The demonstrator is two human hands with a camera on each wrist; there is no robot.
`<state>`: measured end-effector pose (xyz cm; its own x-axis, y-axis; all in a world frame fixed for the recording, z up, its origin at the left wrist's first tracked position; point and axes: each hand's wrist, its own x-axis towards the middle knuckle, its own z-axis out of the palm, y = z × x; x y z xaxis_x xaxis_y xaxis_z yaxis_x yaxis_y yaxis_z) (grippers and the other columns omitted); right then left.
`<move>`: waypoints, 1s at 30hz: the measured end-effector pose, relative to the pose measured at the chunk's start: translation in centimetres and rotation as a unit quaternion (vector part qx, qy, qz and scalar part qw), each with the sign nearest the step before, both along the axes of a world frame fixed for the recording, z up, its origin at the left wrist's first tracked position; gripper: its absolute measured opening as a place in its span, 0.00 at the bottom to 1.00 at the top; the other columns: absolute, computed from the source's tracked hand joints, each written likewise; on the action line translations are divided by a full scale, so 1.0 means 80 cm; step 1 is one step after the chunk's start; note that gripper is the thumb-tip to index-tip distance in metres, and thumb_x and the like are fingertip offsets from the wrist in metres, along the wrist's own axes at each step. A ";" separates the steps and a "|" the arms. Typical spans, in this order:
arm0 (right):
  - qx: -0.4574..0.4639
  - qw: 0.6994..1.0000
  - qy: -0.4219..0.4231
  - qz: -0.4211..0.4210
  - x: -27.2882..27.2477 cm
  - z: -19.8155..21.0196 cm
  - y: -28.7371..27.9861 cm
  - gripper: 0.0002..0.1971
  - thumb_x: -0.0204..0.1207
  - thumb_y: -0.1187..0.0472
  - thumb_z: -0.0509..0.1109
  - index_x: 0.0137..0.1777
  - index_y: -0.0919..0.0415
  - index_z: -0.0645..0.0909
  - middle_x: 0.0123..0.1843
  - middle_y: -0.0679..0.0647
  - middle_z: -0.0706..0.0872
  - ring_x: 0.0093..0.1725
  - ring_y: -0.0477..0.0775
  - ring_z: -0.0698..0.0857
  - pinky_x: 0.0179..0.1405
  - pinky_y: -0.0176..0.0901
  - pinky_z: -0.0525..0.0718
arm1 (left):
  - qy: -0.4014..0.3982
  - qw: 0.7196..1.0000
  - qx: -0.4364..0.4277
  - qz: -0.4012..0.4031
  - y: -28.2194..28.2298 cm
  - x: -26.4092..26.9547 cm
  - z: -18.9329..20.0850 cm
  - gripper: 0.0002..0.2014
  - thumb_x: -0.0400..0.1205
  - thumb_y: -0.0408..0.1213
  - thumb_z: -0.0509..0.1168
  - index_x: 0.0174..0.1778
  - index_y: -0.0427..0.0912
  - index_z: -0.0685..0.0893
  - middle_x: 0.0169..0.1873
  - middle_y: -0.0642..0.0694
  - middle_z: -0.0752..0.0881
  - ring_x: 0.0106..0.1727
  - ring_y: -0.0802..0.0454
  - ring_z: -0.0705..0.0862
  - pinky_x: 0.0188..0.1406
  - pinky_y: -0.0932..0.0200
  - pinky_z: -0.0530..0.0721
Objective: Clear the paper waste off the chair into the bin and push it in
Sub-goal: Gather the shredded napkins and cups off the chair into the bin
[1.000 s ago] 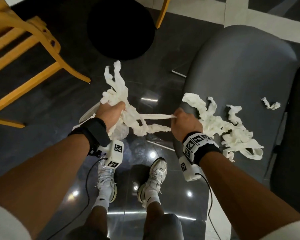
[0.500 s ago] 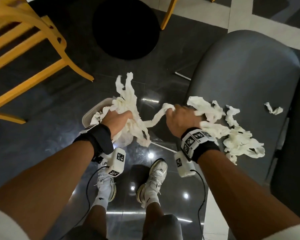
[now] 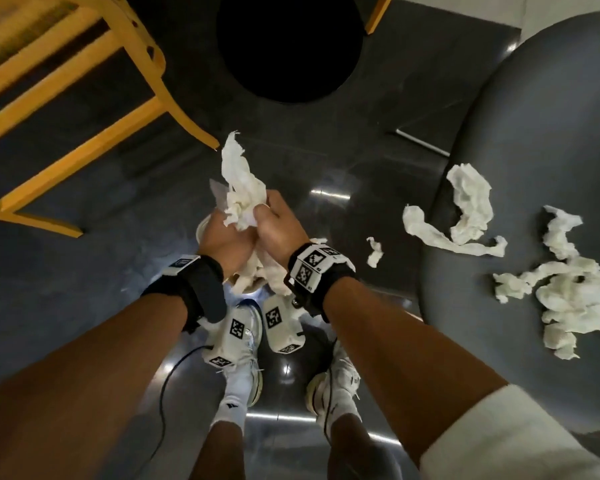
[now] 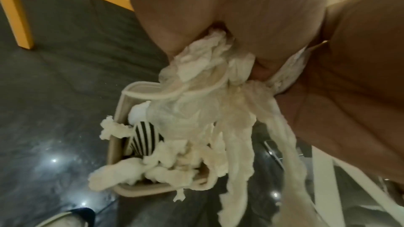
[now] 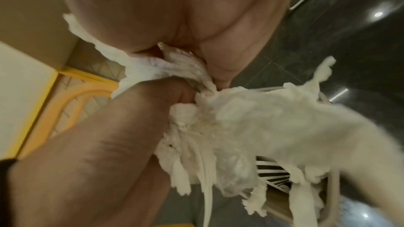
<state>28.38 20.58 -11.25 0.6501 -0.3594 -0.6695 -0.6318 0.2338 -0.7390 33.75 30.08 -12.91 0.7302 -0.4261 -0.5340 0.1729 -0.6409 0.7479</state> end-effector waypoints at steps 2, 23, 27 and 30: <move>-0.050 0.998 0.000 0.035 0.004 -0.045 0.011 0.19 0.79 0.57 0.58 0.69 0.48 0.73 0.62 0.54 0.85 0.61 0.57 0.84 0.67 0.58 0.82 | -0.023 0.999 0.019 -0.039 0.017 0.010 -0.045 0.14 0.81 0.35 0.65 0.60 0.52 0.85 0.53 0.55 0.90 0.54 0.62 0.87 0.49 0.72 0.83; -0.192 0.976 0.098 0.026 -0.077 -0.100 -0.037 0.16 0.80 0.61 0.64 0.67 0.56 0.78 0.56 0.54 0.89 0.56 0.56 0.88 0.59 0.45 0.86 | -0.098 0.947 0.261 -0.159 0.004 0.004 -0.073 0.29 0.76 0.38 0.67 0.76 0.43 0.73 0.77 0.39 0.72 0.78 0.36 0.70 0.79 0.38 0.70; -0.185 0.957 0.216 -0.058 -0.090 -0.170 -0.099 0.16 0.80 0.60 0.65 0.67 0.56 0.78 0.62 0.57 0.86 0.62 0.59 0.86 0.60 0.45 0.82 | -0.150 0.938 0.263 -0.170 -0.008 0.027 -0.109 0.25 0.78 0.37 0.68 0.73 0.45 0.77 0.75 0.40 0.74 0.76 0.36 0.72 0.77 0.38 0.69; -0.154 0.928 0.339 0.001 -0.086 -0.249 -0.135 0.24 0.80 0.60 0.65 0.76 0.63 0.72 0.75 0.62 0.77 0.73 0.65 0.78 0.65 0.48 0.78 | -0.166 0.947 0.238 -0.136 -0.002 0.045 -0.150 0.25 0.77 0.34 0.68 0.73 0.46 0.77 0.73 0.39 0.75 0.76 0.36 0.71 0.77 0.39 0.66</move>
